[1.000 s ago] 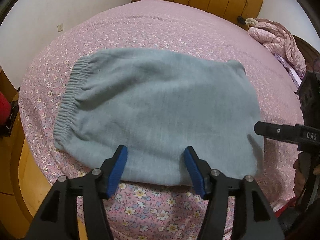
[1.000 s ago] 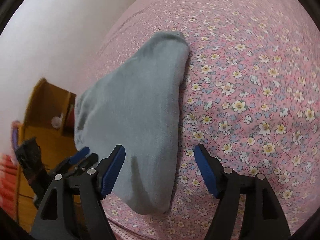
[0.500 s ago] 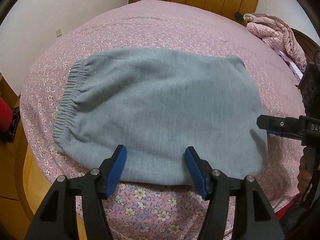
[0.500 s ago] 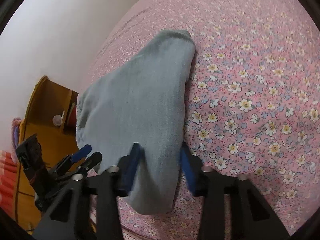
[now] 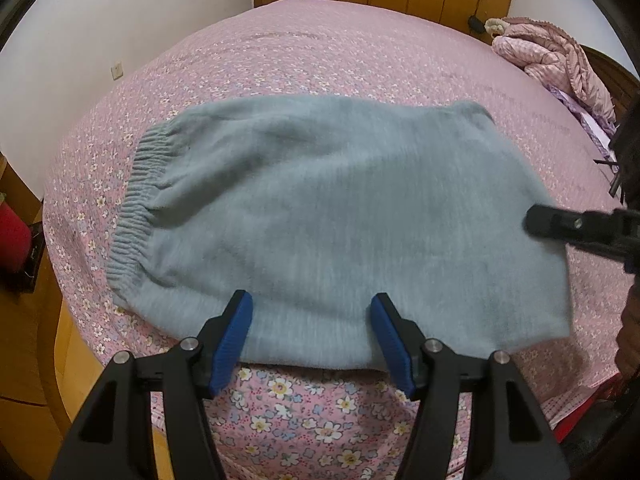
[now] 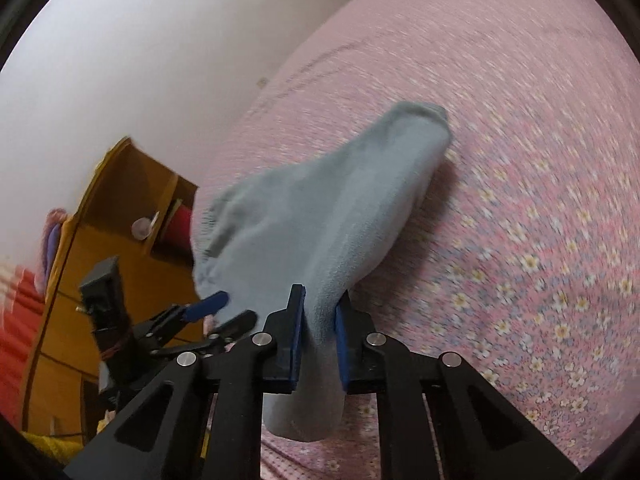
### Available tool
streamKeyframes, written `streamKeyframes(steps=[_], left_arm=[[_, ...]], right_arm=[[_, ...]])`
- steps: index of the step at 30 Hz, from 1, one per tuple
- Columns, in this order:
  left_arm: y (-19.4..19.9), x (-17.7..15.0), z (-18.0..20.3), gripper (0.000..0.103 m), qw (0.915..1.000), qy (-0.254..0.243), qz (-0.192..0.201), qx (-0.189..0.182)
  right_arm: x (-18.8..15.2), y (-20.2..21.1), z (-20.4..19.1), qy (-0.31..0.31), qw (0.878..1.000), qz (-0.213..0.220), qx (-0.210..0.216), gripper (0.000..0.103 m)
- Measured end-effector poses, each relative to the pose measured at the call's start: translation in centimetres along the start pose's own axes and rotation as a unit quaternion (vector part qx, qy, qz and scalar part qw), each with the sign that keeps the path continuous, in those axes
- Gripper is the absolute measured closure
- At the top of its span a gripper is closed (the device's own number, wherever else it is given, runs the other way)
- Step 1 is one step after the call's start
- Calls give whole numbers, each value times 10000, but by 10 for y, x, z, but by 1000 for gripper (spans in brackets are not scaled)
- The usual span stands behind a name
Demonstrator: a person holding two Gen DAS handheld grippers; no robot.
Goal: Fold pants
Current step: 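Grasp the leg end of the folded sweatpants with the right gripper and lift, then fold the held leg end over onto the waistband with the right gripper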
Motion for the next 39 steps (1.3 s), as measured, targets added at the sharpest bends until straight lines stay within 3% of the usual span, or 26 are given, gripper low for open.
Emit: streamKeyframes(steps=[7, 15, 22, 27, 34, 39], left_arm=[[2, 1, -5, 38, 9998, 132, 3, -170], [1, 0, 2, 36, 10000, -61, 15, 10], [11, -2, -7, 36, 9992, 146, 96, -355], [10, -4, -5, 36, 9995, 84, 100, -294], [38, 1, -46, 36, 9979, 466, 440, -45], [48, 10, -74, 36, 9967, 633, 478, 151]], right_arm=[[14, 7, -32, 565, 9984, 71, -64, 88], [23, 4, -48, 804, 9967, 44, -65, 88], [36, 3, -66, 1215, 9926, -50, 3, 88], [42, 1, -84, 1498, 9887, -107, 12, 89], [52, -15, -118, 1914, 9808, -346, 122, 89], [62, -40, -145, 2118, 9752, -565, 300, 88]])
Point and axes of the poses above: each gripper's, at about its wrist camera, not at the fingertips, and y roughly against the way its jaws point, z to its right, x to its top, the point moved 1 cm from there along -y, roughly the way its jaws point, and after that the axes turned 7 degrees about -z, right-handed, at the moved point
